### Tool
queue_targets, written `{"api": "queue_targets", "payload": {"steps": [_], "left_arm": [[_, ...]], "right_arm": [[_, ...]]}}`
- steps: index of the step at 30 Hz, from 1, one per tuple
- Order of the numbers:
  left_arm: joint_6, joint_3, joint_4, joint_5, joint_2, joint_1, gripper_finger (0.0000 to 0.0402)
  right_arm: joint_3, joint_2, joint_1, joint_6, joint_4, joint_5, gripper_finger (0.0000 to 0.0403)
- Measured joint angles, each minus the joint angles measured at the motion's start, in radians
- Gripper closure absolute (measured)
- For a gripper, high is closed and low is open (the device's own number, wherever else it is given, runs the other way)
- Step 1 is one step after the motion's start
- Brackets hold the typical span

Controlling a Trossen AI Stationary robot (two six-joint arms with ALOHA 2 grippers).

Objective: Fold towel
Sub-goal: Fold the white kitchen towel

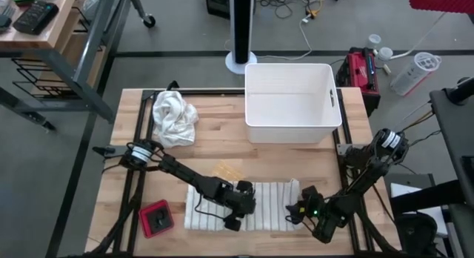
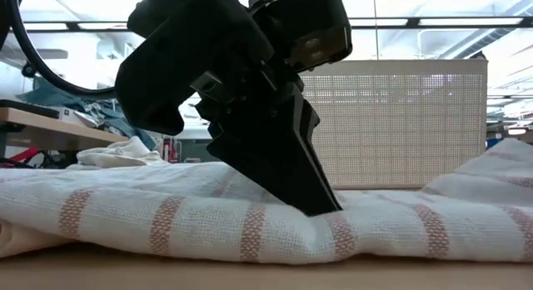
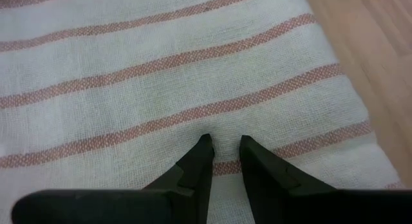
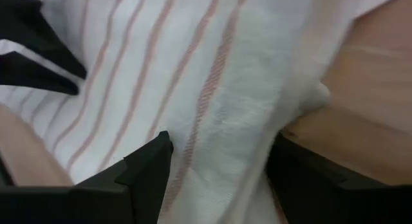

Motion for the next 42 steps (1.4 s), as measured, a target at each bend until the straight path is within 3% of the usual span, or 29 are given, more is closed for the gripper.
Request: {"api": "queue_targets", "payload": {"steps": [8,12,16,20,26,29,37,42], "left_arm": [[-0.004,0.000,0.035,0.002,0.001,0.000,0.0326],[-0.010,0.000,0.051,0.002,0.002,0.000,0.0326],[-0.022,-0.001,0.075,0.002,0.001,0.000,0.0326],[-0.030,-0.003,0.088,-0.030,-0.017,-0.001,0.0326],[-0.036,-0.007,0.078,-0.156,-0.097,-0.012,0.0326],[-0.039,-0.005,0.038,-0.158,-0.143,-0.026,0.0326],[-0.082,-0.021,-0.280,-0.193,-0.231,-0.074,0.0326],[-0.170,-0.102,-0.283,-0.205,-0.238,-0.092,0.0326]], "right_arm": [[-0.002,0.008,-0.024,-0.034,0.084,0.033,0.0165],[-0.001,0.021,-0.051,-0.114,0.146,0.033,0.0188],[-0.001,0.030,-0.071,-0.161,0.187,0.040,0.0252],[0.004,0.029,-0.073,-0.178,0.185,0.074,0.0369],[0.046,-0.027,-0.072,-0.249,0.155,0.088,0.0395],[0.098,-0.063,-0.072,-0.266,0.040,0.084,0.0397],[0.342,-0.100,-0.071,-0.218,-0.495,-0.039,0.0399],[0.508,-0.101,-0.074,-0.246,-0.691,-0.083,0.0399]]}}
